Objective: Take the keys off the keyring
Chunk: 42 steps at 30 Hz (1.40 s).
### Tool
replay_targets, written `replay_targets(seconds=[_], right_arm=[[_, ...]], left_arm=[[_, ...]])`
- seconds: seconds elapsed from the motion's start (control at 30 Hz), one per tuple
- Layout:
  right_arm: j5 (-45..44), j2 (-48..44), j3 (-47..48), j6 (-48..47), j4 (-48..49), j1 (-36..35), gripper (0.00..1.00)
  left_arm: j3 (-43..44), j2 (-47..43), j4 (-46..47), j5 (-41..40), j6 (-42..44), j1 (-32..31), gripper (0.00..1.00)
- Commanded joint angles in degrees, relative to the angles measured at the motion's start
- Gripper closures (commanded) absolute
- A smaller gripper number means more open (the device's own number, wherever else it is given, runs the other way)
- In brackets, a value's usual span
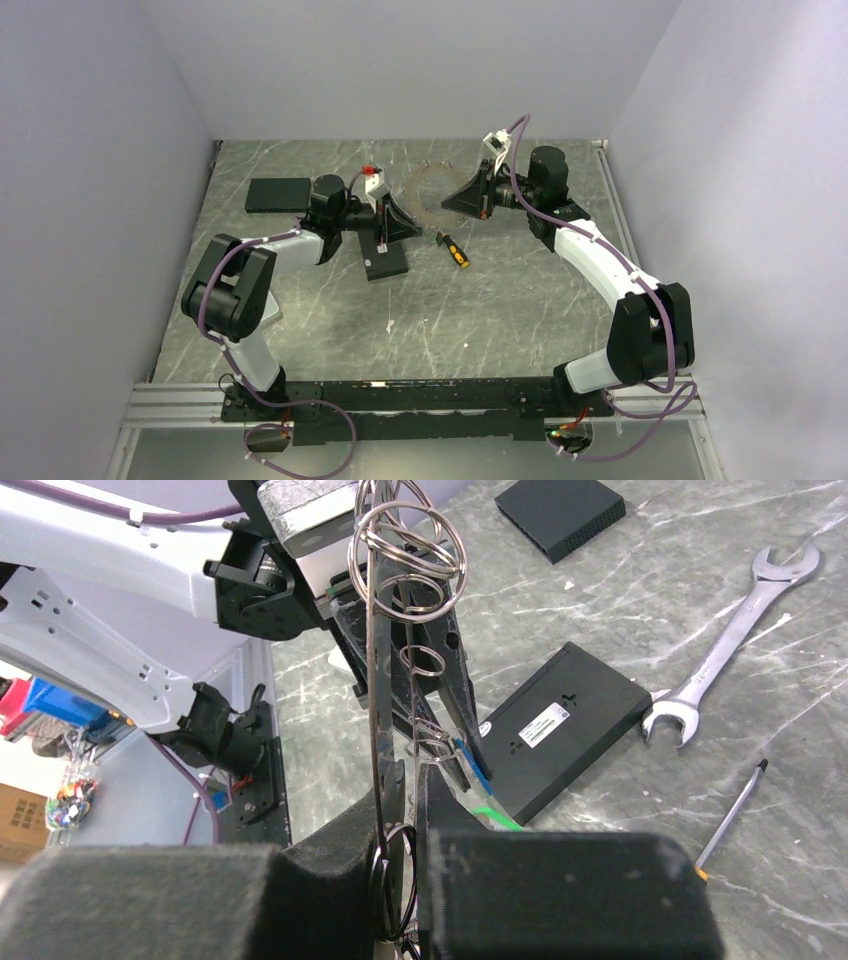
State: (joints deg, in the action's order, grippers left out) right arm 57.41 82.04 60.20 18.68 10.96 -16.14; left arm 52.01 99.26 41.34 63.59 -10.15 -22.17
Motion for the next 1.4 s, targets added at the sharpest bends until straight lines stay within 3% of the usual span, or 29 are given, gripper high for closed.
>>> replay_targets(seconds=[0.0, 0.17, 0.37, 0.5, 0.67, 0.9, 0.97, 1.1, 1.2, 1.37], right_arm=[[1.30, -1.18, 3.16, 0.92, 4.52, 0.23, 1.00], [1.13, -1.02, 3.08, 1.05, 4.52, 0.24, 1.00], [1.22, -0.79, 3.16, 1.45, 4.75, 0.23, 1.00], [1.30, -0.79, 3.16, 1.45, 4.76, 0.28, 1.00], [1.30, -0.90, 3.25, 1.58, 4.70, 0.28, 1.00], [0.68, -0.87, 2.52, 3.36, 6.02, 1.78, 1.00], [-0.11, -0.90, 2.17, 3.95, 6.13, 2.91, 1.00], [-0.39, -0.77, 0.73, 5.05, 6.78, 5.46, 1.00], [0.45, -0.11, -0.40, 5.57, 7.91, 5.54, 1.00], [0.39, 1.06, -1.76, 5.62, 8.56, 5.52, 1.00]], left_arm=[[2.20, 0.62, 2.54, 0.91, 0.34, -0.50, 0.83], [2.57, 0.67, 3.00, 1.59, -0.89, -0.58, 0.90], [3.00, 0.97, 3.80, 1.97, -2.13, -0.76, 0.77], [3.12, 1.18, 3.63, 2.05, -2.12, -0.93, 0.76], [3.15, 1.28, 3.71, 2.31, -2.28, -1.12, 0.80], [3.29, 0.35, 2.61, 2.68, -3.97, -0.93, 0.95], [3.87, -0.56, -0.98, 2.96, -4.00, -0.31, 1.00], [6.04, -2.53, -12.54, 2.23, -2.00, 2.30, 1.00], [11.24, -3.14, -28.63, 0.73, 7.45, 2.47, 1.00], [16.84, -3.28, -42.87, -2.09, 15.25, 1.87, 1.00]])
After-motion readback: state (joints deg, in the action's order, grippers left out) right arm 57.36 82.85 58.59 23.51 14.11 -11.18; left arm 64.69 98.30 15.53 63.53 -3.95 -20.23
